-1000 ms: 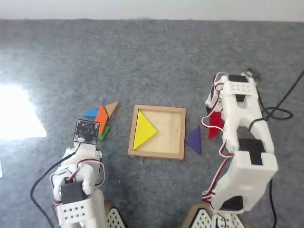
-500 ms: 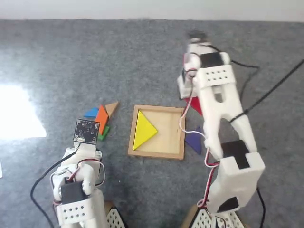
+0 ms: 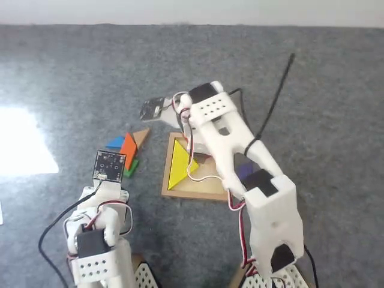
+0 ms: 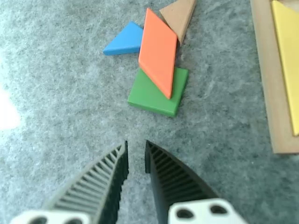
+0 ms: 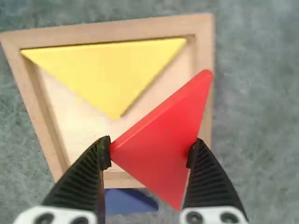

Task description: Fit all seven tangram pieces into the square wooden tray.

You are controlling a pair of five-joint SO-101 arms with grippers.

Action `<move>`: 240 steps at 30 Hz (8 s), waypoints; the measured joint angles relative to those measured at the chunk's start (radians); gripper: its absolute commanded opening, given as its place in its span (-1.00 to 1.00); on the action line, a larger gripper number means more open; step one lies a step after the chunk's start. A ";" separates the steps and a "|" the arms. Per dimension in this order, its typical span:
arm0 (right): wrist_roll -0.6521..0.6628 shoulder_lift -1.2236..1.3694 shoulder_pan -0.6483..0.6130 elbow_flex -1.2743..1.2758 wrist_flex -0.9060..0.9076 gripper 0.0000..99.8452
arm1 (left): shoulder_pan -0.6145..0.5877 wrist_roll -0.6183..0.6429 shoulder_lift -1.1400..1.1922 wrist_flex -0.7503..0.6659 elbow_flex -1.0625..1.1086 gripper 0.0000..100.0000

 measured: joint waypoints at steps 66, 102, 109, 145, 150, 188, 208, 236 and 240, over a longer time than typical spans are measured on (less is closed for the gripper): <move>-0.373 -1.131 0.479 1.045 -0.305 -0.57 | 0.000 0.000 0.000 0.000 0.000 -0.88; -0.431 -1.633 0.767 1.841 -0.606 -0.57 | 0.026 -0.184 0.361 -0.086 -0.525 -0.88; -0.431 -1.633 0.767 1.841 -0.606 -0.57 | 0.074 -0.141 1.096 0.124 -1.112 -0.88; -0.422 -1.633 0.767 1.841 -0.606 -0.57 | 0.120 -0.046 2.151 0.061 -1.544 -0.72; -0.420 -1.633 0.767 1.841 -0.606 -0.57 | 0.064 -0.098 2.157 0.054 -1.547 -0.72; -0.419 -1.634 0.744 1.847 -0.606 -0.57 | -0.054 -0.198 1.718 0.037 -1.418 -0.68; -0.419 -1.634 0.744 1.847 -0.606 -0.57 | 0.078 -0.075 2.056 -0.130 -1.402 -0.71; -0.419 -1.634 0.744 1.847 -0.606 -0.57 | -0.344 -0.227 1.809 0.120 -1.384 -0.73; -0.419 -1.634 0.744 1.847 -0.606 -0.57 | -0.292 -0.226 1.740 0.074 -1.258 -0.73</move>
